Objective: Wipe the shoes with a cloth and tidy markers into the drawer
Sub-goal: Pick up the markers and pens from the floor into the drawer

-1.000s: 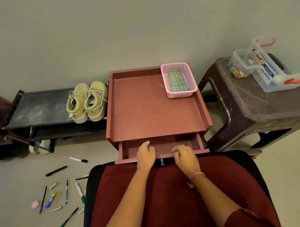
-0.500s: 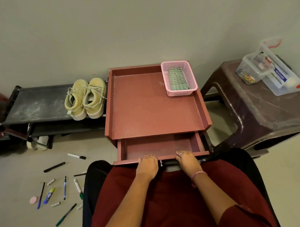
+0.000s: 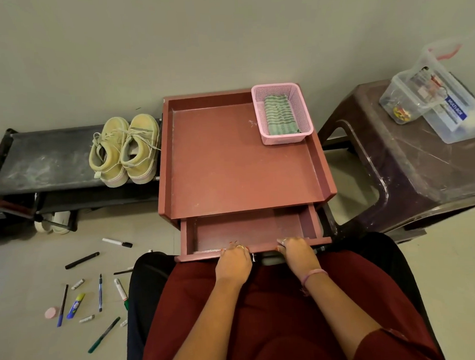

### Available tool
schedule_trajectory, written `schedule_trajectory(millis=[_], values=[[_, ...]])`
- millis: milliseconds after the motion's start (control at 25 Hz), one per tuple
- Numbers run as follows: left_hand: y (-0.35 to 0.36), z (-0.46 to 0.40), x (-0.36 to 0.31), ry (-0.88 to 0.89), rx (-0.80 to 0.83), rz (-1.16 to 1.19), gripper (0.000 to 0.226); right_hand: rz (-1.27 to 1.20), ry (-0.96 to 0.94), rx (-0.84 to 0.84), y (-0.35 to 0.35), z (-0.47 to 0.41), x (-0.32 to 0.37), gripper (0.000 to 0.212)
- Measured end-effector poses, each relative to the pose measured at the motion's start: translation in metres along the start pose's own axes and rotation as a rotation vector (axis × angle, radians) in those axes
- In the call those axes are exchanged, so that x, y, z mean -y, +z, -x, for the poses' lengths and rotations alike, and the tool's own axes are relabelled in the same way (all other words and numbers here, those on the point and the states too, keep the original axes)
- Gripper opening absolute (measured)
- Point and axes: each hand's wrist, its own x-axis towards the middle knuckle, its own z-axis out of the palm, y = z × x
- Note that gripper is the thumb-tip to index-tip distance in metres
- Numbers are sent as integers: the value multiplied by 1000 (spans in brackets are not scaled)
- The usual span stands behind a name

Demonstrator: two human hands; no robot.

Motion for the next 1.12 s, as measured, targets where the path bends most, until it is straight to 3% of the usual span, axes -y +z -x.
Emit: schedule_trajectory(millis=[760,840,1000,1120], values=[[6,37,-3,2,340,37,55,-144,34,61,5,37,-2,22],[5,38,-3,3,338,46,55,-390,68,-63,-4,40,-8,25],[6,37,-4,11,304,38,51,-1483,471,-543,-62,46,-58,26],[4,37,-10,64,243,-109,39,-1560,551,-960,-98,53,-115,17]])
